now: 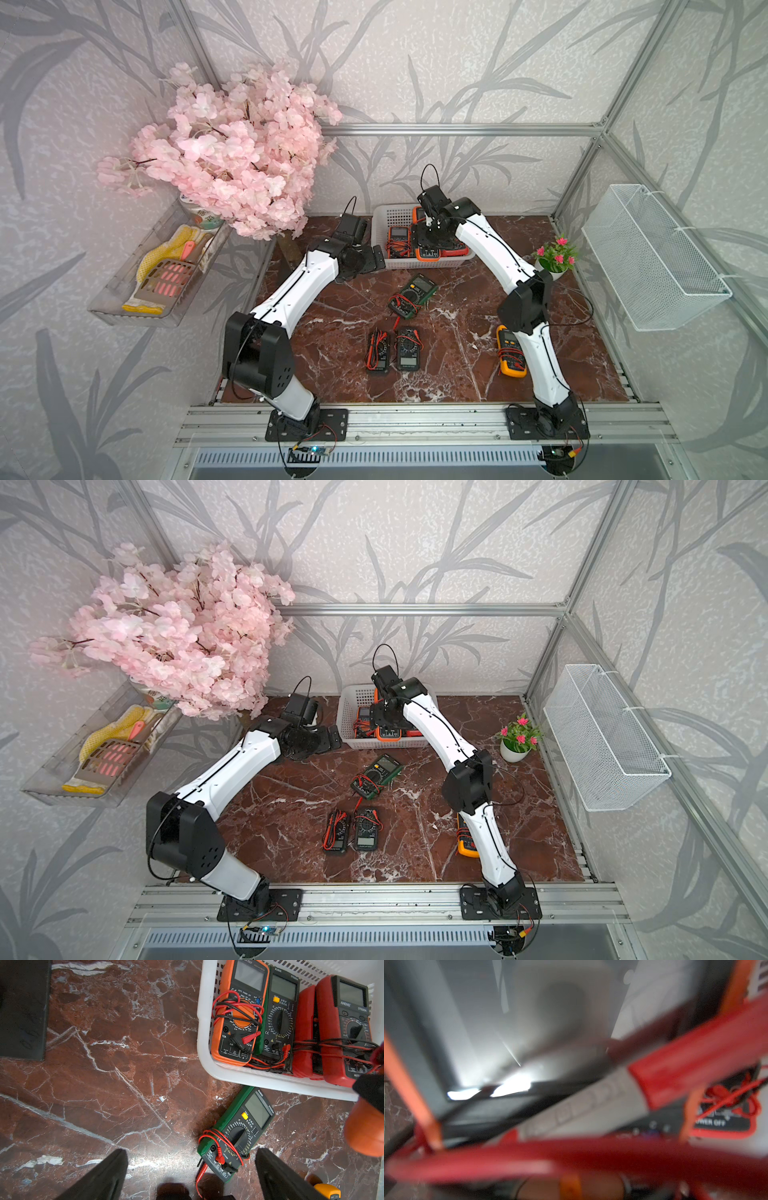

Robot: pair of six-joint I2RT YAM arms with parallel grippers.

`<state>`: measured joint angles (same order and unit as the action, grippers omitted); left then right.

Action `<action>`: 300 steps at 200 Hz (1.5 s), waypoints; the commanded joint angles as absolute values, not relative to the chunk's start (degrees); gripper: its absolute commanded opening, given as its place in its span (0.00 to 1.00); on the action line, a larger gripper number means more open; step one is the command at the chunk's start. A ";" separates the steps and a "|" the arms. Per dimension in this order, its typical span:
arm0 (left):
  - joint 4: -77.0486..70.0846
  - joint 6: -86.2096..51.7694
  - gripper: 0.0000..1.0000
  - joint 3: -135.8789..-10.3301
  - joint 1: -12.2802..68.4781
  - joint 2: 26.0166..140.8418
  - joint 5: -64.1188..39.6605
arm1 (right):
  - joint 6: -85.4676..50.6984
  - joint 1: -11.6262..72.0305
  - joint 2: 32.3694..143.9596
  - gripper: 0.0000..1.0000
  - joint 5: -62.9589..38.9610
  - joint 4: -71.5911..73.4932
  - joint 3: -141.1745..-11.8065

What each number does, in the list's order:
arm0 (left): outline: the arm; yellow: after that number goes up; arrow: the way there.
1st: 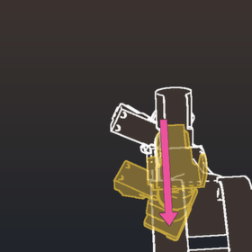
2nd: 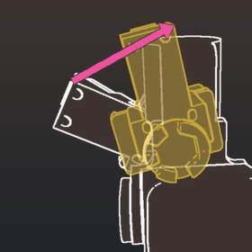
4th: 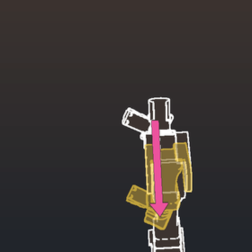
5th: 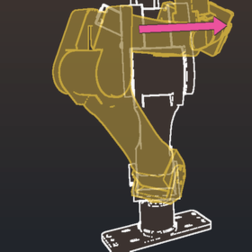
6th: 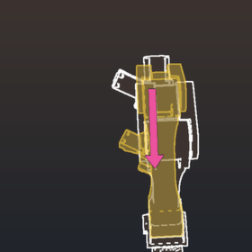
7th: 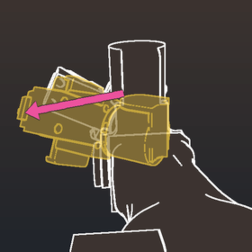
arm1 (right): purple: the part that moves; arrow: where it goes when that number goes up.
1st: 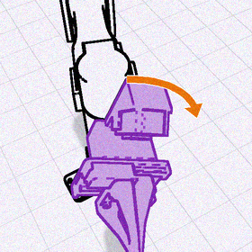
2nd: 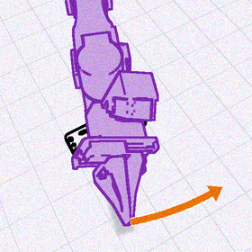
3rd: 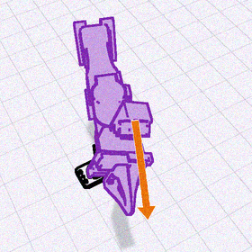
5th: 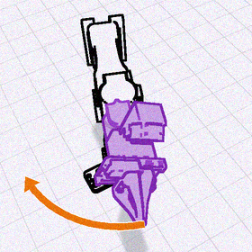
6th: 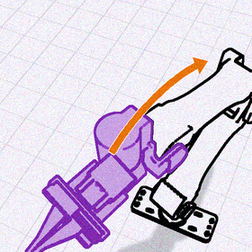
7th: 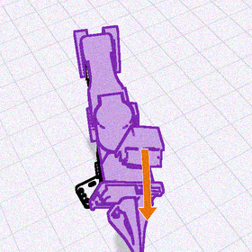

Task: Put the multimeter into the basket
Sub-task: Place the multimeter in the basket.

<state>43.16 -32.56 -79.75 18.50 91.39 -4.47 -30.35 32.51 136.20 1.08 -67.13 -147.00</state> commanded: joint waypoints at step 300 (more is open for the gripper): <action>47.07 -32.51 1.00 -79.64 18.28 89.82 -3.90 | -25.84 29.14 148.62 1.00 8.31 -58.56 -157.06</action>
<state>46.11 -32.73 -79.64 18.50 91.37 -4.43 -25.32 29.34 150.47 6.57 -58.28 -156.68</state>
